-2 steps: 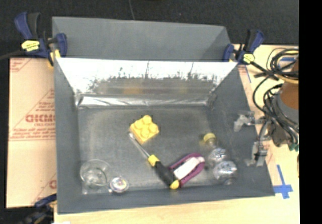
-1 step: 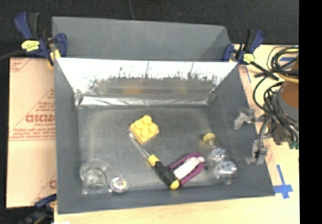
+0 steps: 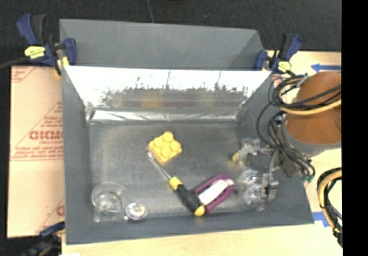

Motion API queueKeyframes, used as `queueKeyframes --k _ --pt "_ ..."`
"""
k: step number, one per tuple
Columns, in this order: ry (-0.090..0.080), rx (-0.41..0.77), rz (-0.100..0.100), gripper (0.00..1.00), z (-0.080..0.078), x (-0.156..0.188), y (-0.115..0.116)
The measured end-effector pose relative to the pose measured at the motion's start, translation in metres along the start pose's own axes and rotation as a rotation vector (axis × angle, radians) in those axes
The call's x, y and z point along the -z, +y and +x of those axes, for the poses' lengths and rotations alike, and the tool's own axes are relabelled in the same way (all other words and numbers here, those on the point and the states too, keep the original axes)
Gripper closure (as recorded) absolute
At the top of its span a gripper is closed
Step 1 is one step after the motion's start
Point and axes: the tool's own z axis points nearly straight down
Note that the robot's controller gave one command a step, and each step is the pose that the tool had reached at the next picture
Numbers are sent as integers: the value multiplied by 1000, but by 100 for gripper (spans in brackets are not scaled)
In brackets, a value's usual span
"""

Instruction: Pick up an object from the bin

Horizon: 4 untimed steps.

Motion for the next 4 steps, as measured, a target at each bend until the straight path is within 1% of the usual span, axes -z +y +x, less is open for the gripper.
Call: queueKeyframes --k 1,2,3,4 --pt "-4 76 4 0 5 -14 5" --pt "-12 166 9 0 -1 -44 22" --pt "-5 265 5 0 -9 -85 38" --pt "-7 310 8 0 -9 -87 50"
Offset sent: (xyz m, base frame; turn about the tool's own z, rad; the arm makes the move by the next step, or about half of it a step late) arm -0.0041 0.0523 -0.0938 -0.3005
